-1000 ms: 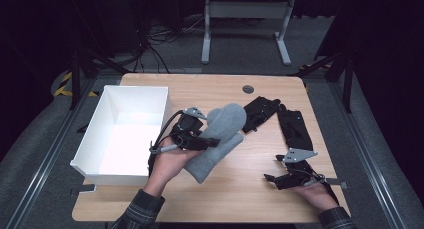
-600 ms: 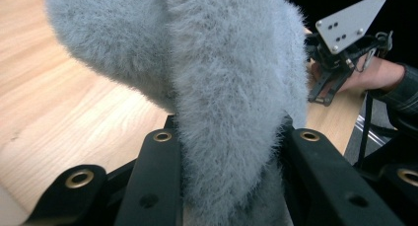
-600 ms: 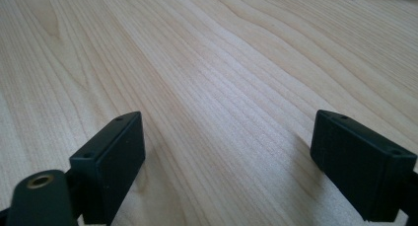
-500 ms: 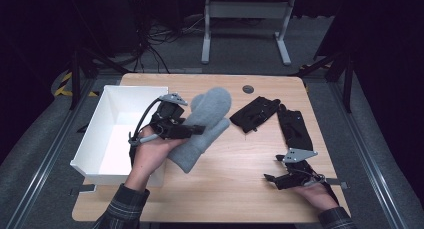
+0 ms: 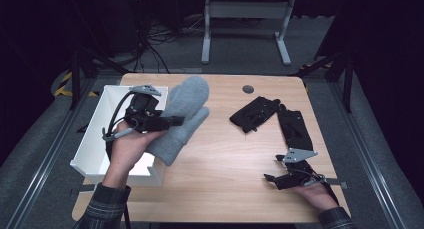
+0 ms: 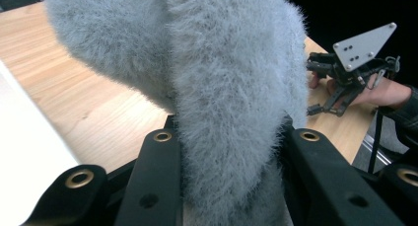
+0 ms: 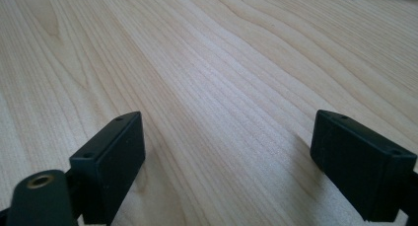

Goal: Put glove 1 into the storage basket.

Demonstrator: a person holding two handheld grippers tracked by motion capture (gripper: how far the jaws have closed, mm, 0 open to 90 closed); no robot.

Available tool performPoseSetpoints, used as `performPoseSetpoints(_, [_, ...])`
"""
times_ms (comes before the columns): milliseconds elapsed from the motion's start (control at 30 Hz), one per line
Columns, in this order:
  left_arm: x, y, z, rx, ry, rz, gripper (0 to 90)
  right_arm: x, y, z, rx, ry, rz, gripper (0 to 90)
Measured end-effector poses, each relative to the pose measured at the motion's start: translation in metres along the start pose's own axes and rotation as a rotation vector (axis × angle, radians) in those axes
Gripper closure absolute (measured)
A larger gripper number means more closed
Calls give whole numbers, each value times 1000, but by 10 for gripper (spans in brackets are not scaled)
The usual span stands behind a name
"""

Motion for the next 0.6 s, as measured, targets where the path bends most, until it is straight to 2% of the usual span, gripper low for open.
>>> performPoseSetpoints(400, [-8,-43,30,55,-69,-63,698,0,0,0,0,0,0,140])
performPoseSetpoints(467, [-10,-46,33,61,-77,-68,698,0,0,0,0,0,0,140])
performPoseSetpoints(500, [-13,-52,40,78,-88,-72,698,0,0,0,-1,1,0,140])
performPoseSetpoints(533, [-13,-52,40,78,-88,-72,698,0,0,0,-1,1,0,140])
performPoseSetpoints(600, [-19,-57,48,92,-110,-78,698,0,0,0,-1,1,0,140])
Point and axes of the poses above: each handheld gripper's, and its own axes: y roughly forward along the jaws, x roughly out of its top, z roughly to its left, the point moved 9 cm from there along y, roughly forward along the jaws, and after that the axes turned 1 degree about -x, right-handed, at the moved point
